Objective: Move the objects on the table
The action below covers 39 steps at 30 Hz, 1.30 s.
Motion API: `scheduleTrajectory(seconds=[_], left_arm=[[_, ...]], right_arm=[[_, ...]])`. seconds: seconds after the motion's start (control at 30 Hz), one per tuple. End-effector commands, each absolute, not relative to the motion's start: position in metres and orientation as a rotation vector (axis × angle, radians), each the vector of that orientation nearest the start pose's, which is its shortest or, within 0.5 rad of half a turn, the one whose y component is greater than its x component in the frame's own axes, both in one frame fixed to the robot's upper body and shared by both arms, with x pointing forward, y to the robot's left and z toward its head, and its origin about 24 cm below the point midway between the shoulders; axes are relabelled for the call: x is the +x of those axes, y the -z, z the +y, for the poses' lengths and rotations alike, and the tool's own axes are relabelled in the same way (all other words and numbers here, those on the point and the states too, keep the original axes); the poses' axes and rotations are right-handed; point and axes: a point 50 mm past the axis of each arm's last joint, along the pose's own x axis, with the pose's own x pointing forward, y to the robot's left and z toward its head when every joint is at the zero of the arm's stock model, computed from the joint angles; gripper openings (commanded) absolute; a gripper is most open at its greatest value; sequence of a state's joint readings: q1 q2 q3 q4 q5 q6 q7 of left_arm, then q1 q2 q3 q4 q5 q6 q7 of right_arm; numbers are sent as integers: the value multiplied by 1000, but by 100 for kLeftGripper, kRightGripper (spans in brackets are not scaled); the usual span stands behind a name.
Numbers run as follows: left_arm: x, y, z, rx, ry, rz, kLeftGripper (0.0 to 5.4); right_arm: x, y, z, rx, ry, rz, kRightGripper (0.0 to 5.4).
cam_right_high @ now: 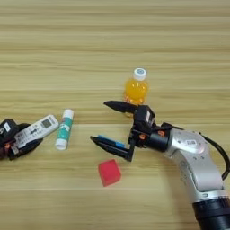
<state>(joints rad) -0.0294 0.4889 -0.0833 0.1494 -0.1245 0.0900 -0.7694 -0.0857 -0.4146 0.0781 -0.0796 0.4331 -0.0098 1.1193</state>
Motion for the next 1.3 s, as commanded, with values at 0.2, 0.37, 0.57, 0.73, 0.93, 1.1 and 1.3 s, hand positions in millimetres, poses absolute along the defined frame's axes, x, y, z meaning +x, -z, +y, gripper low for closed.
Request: scheduleTrajectory(seconds=[0.2, 0.37, 0.57, 0.73, 0.93, 1.1, 1.3], left_arm=[[242, -22, 205, 270, 776, 336, 284], [244, -30, 204, 264, 781, 294, 284], [243, -46, 201, 273, 816, 224, 284], [240, -61, 196, 294, 874, 163, 284], [231, -75, 183, 310, 1025, 103, 284], [223, -86, 170, 275, 1127, 56, 284], [222, -86, 163, 274, 1194, 72, 284]], right_arm=[[236, -89, -155, -61, -1241, -124, 540], [237, -90, -155, -64, -1240, -126, 540], [238, -91, -155, -66, -1240, -130, 540], [239, -92, -154, -70, -1246, -134, 540], [239, -96, -151, -91, -1271, -138, 540], [237, -98, -149, -80, -1295, -144, 540], [237, -99, -148, -125, -1336, -126, 540]])
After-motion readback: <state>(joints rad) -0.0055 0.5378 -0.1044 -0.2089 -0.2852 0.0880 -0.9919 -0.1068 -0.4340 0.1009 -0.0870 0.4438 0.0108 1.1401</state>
